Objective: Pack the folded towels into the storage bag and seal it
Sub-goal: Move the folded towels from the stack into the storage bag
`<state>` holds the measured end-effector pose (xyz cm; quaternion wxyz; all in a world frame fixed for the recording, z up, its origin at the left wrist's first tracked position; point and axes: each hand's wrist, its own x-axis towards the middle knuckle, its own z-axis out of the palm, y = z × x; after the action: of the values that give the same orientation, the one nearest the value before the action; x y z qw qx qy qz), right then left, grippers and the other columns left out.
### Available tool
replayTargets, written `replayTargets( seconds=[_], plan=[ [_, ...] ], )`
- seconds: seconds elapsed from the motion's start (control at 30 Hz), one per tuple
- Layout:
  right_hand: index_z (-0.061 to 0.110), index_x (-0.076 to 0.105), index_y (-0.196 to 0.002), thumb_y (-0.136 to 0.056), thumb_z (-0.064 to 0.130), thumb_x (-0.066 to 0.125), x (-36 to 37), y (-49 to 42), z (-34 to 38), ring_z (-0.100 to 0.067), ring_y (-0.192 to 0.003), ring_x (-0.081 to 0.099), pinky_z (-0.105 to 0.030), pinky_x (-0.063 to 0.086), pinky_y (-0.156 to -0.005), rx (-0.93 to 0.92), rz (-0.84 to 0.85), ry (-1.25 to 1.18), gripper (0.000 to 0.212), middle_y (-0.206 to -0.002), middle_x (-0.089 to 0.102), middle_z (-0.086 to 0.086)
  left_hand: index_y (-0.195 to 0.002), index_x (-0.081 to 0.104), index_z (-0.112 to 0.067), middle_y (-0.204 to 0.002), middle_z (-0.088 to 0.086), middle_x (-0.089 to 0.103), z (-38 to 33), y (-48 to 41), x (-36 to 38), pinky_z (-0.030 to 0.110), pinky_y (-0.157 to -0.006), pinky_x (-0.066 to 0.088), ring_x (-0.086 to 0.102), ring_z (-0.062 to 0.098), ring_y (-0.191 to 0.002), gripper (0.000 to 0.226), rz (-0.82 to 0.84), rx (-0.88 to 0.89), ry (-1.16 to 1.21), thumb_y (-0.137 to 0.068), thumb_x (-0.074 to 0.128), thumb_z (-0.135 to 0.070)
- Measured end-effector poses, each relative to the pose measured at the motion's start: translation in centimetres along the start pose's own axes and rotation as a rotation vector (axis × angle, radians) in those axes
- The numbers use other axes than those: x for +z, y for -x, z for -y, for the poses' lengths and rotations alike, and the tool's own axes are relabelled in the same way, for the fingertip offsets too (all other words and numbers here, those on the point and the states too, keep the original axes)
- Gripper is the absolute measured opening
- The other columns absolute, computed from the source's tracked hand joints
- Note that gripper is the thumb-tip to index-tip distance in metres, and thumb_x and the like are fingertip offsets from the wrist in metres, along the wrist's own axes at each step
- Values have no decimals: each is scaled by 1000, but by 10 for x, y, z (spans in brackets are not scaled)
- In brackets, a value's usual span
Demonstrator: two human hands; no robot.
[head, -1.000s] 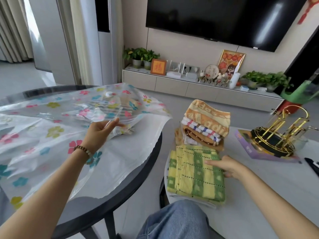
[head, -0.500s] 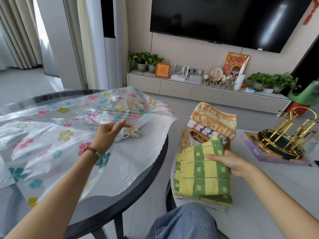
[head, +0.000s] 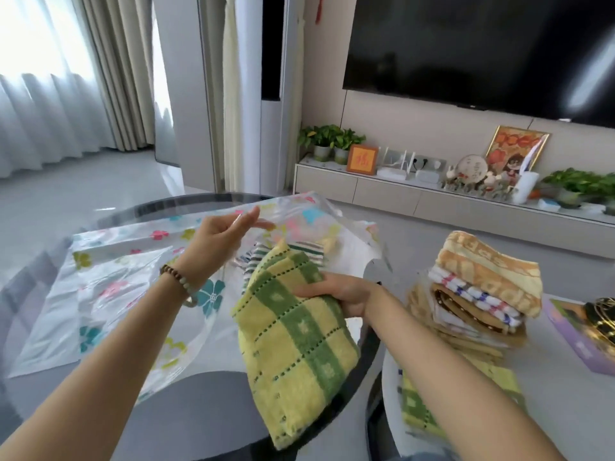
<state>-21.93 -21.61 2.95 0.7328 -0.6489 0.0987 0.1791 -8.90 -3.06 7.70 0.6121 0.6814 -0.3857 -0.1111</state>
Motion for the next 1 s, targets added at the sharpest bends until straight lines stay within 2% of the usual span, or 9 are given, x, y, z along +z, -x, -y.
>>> replayTargets(
  seconds=[0.1, 0.23, 0.3, 0.53, 0.67, 0.73, 0.8, 0.9, 1.0],
  plan=[
    [17, 65, -112, -96, 17, 52, 10, -60, 8, -17, -89, 70, -32, 57, -83, -29, -28, -41, 21, -103, 73, -2, -88, 76, -23, -55, -2, 14, -3, 2, -22, 20, -40, 13, 14, 12, -45, 46, -10, -48, 16, -81, 47, -58],
    [7, 54, -130, -91, 12, 60, 12, -116, 2, -30, -106, 62, -44, 50, -92, -200, -418, -352, 40, -127, 61, -19, -87, 76, -23, -55, -2, 16, -4, 1, -34, 20, -41, 14, 14, 14, -48, 44, 0, -79, 56, -81, 47, -57],
    [5, 48, -129, -90, 7, 60, 9, -125, -8, -32, -110, 59, -45, 51, -90, -208, -483, -370, 41, -132, 57, -20, -88, 75, -23, -54, -3, 18, -3, 0, -33, 19, -40, 15, 16, 12, -46, 45, 17, -68, 73, -80, 47, -57],
    [13, 31, -144, -89, 10, 63, -4, -71, -30, -27, -116, 59, -31, 53, -89, -97, -417, -156, 64, -132, 58, -13, -85, 76, -27, -54, -2, 16, 7, 4, -13, 18, -39, 14, 15, 11, -43, 39, 6, -50, 108, -80, 50, -55],
    [15, 44, -137, -83, 21, 65, -15, 2, -42, -25, -119, 59, -31, 51, -96, -65, -279, -92, 58, -133, 60, -5, -89, 75, -22, -63, -15, 18, 18, 15, 9, 25, -39, 24, 27, 2, -35, 37, -17, -36, 104, -85, 50, -49],
    [15, 48, -135, -85, 19, 61, -25, 42, -51, -27, -122, 57, -34, 49, -100, -54, -249, -88, 51, -135, 59, -5, -94, 74, -15, -69, -12, 19, 29, 23, 27, 19, -45, 31, 32, -2, -32, 38, -36, -30, 102, -89, 50, -43],
    [13, 50, -133, -87, 16, 60, -37, 79, -61, -29, -122, 57, -35, 50, -99, -22, -262, -87, 47, -134, 60, -7, -93, 75, -19, -58, -8, 15, 42, 31, 45, 9, -38, 29, 18, 6, -37, 42, -59, -78, 98, -83, 50, -52],
    [7, 54, -128, -82, 16, 65, -59, 126, -79, -27, -110, 65, -33, 55, -89, 6, -423, -98, 48, -124, 66, -12, -90, 75, -24, -55, 0, 13, 53, 36, 71, 11, -39, 23, 15, 11, -43, 43, -112, -133, 107, -80, 49, -57],
    [2, 56, -124, -75, 17, 70, -85, 163, -104, -24, -100, 65, -33, 52, -87, -7, -780, -102, 53, -114, 69, -12, -85, 75, -25, -53, -1, 14, 54, 34, 94, 9, -44, 27, 18, 6, -38, 38, -138, -137, 112, -85, 48, -52]
  ],
)
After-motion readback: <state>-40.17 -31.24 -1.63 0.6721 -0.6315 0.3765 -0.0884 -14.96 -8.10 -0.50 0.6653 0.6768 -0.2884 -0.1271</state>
